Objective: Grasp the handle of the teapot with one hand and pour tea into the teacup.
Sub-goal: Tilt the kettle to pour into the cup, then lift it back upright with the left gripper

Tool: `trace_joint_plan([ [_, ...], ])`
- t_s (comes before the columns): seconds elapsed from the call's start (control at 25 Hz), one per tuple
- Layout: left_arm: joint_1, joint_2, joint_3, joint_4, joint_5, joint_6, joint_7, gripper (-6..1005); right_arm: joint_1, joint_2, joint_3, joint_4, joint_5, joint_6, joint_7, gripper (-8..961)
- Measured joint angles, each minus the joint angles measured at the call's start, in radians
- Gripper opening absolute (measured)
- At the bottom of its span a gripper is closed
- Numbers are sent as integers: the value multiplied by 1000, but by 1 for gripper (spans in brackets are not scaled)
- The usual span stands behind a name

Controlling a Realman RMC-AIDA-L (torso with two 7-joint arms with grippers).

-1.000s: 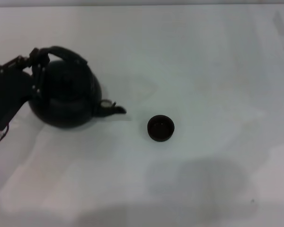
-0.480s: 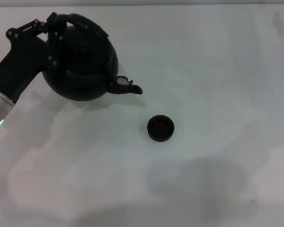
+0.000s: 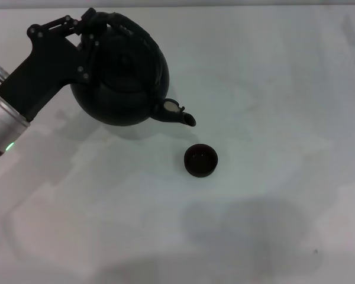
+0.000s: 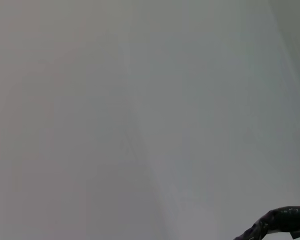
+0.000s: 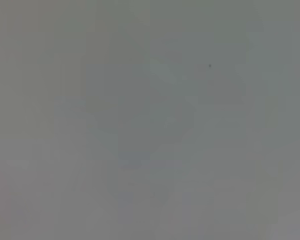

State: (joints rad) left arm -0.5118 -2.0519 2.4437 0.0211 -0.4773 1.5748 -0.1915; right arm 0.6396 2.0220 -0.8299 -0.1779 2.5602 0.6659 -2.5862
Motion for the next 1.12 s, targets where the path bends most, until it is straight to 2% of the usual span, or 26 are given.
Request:
trace_joint_plan([
  [0.28, -11, -9, 0, -10, 2, -9, 20, 120, -12, -2, 2, 1, 1, 0, 0, 828],
  [0.6, -14, -20, 0, 10, 42, -41, 145, 117, -22, -4, 26, 2, 2, 0, 0, 828],
  [0.96, -33, -23, 0, 54, 79, -123, 232, 115, -23, -5, 26, -4, 1, 0, 0, 828],
  [1.12, -36, -24, 0, 90, 79, -174, 323, 114, -21, -5, 26, -6, 0, 0, 0, 828],
])
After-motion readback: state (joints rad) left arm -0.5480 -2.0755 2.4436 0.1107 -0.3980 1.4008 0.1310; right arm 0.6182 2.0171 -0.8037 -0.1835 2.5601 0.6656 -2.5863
